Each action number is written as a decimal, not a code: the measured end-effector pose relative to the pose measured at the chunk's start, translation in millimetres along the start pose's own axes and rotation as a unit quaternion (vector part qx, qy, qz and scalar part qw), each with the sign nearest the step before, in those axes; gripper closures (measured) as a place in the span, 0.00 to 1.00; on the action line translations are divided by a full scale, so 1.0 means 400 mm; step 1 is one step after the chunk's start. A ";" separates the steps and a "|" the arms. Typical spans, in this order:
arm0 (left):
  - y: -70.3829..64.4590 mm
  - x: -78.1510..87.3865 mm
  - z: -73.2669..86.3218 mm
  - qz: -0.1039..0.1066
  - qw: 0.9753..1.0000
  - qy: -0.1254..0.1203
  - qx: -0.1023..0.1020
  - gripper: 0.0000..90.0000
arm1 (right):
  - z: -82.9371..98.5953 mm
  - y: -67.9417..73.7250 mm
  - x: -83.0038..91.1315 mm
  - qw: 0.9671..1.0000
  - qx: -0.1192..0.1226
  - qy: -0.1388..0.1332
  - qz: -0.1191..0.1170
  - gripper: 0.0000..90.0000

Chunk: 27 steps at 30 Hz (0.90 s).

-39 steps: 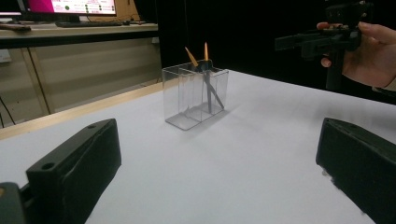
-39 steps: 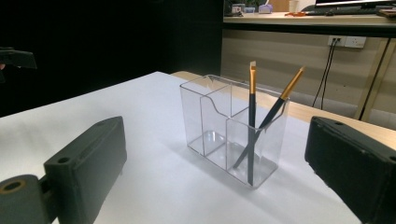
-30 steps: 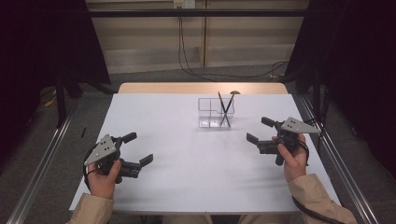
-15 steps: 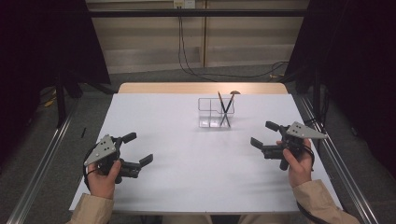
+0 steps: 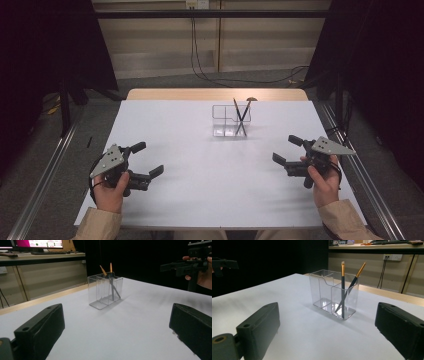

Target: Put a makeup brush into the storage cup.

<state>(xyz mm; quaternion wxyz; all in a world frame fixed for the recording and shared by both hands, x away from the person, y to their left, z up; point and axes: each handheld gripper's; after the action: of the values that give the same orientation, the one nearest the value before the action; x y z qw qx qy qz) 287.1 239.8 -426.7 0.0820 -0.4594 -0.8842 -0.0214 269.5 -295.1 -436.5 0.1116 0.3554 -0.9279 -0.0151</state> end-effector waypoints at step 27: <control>0.002 0.000 0.001 -0.001 1.000 0.003 -0.004 0.00 | 0.017 0.014 0.041 1.000 0.011 0.006 0.003 0.06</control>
<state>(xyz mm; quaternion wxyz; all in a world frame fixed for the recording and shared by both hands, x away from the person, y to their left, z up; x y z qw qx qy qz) 287.5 240.4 -427.1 0.0831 -0.4586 -0.8843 -0.0261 252.6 -302.1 -439.5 0.1130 0.3537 -0.9285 -0.0028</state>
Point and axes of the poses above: each handheld gripper's, and its own axes: x roughly backward along the jaws, z roughly out of its underside, y roughly to its left, and after that the axes turned 1 degree about -z, right-handed
